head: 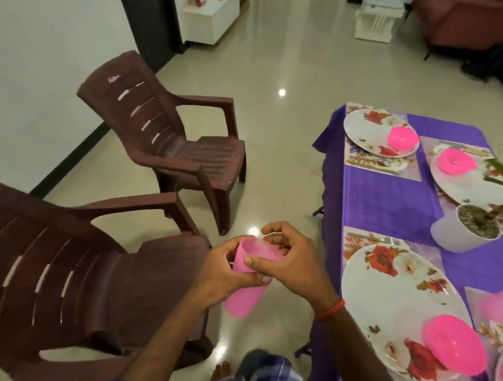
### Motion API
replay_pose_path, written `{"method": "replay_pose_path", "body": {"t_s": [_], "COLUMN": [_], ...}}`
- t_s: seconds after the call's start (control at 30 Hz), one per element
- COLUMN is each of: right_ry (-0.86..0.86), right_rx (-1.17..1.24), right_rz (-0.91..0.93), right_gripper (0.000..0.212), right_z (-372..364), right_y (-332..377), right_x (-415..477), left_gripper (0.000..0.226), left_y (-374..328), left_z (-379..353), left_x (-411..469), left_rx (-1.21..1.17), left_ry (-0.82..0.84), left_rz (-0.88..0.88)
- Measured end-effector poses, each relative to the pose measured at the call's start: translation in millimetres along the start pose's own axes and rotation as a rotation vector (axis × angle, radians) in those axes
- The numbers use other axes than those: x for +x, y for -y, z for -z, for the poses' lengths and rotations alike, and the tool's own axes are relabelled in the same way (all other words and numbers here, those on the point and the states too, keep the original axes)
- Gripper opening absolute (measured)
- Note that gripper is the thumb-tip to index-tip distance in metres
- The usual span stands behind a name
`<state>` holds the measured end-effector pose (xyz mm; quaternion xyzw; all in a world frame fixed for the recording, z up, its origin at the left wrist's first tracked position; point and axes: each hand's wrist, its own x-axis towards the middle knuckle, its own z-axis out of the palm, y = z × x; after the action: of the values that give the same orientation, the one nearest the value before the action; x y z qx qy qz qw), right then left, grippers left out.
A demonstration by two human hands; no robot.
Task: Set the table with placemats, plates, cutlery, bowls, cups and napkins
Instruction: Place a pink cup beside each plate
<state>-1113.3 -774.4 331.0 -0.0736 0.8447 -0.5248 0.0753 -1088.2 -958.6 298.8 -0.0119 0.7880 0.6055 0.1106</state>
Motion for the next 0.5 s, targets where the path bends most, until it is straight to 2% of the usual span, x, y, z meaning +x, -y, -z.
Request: {"method": "replay_pose_path", "body": {"t_s": [0.5], "right_ry": [-0.221], "right_rx": [-0.002], "right_rz": [-0.028], "right_gripper": [0.062], "right_z": [83], "right_y": [-14], "right_x": [87], "left_gripper": [0.091], "left_y": [-59], "left_z": [-26], "left_x": [146], "left_rx": [0.017], "left_ry": [0.211], "left_rz": [-0.068]}}
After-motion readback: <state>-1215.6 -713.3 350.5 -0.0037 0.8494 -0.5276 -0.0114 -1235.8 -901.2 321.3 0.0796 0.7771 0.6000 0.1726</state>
